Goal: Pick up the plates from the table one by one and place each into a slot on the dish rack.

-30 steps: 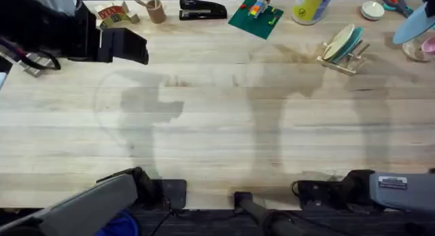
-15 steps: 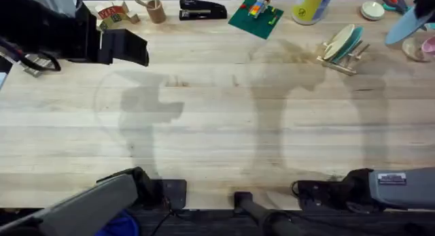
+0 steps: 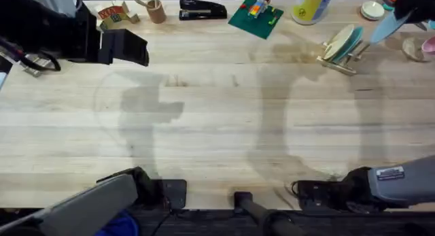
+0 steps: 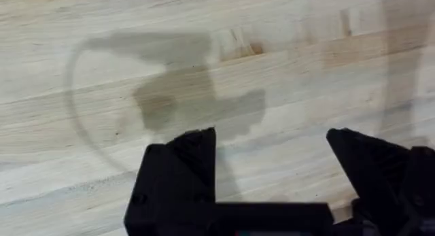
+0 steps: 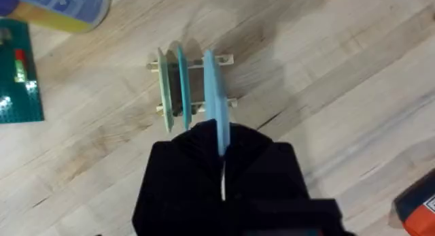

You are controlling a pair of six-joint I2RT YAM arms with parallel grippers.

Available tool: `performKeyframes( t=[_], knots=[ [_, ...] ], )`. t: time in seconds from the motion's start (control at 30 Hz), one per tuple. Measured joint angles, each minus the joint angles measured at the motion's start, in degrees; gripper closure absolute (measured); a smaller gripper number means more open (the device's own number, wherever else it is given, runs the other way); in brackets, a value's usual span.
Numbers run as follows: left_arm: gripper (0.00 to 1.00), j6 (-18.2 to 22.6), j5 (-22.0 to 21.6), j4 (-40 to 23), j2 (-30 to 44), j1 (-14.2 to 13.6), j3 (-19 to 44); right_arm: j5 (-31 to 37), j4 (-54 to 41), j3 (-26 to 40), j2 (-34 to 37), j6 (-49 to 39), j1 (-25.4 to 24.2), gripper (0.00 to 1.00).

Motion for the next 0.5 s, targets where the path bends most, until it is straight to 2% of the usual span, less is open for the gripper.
performKeyframes(
  t=[0.5],
  knots=[
    [0.006,0.00,0.00,0.01,0.00,0.00,0.00,-0.04,2.06,0.00,2.20,-0.87,0.00,0.971]
  ],
)
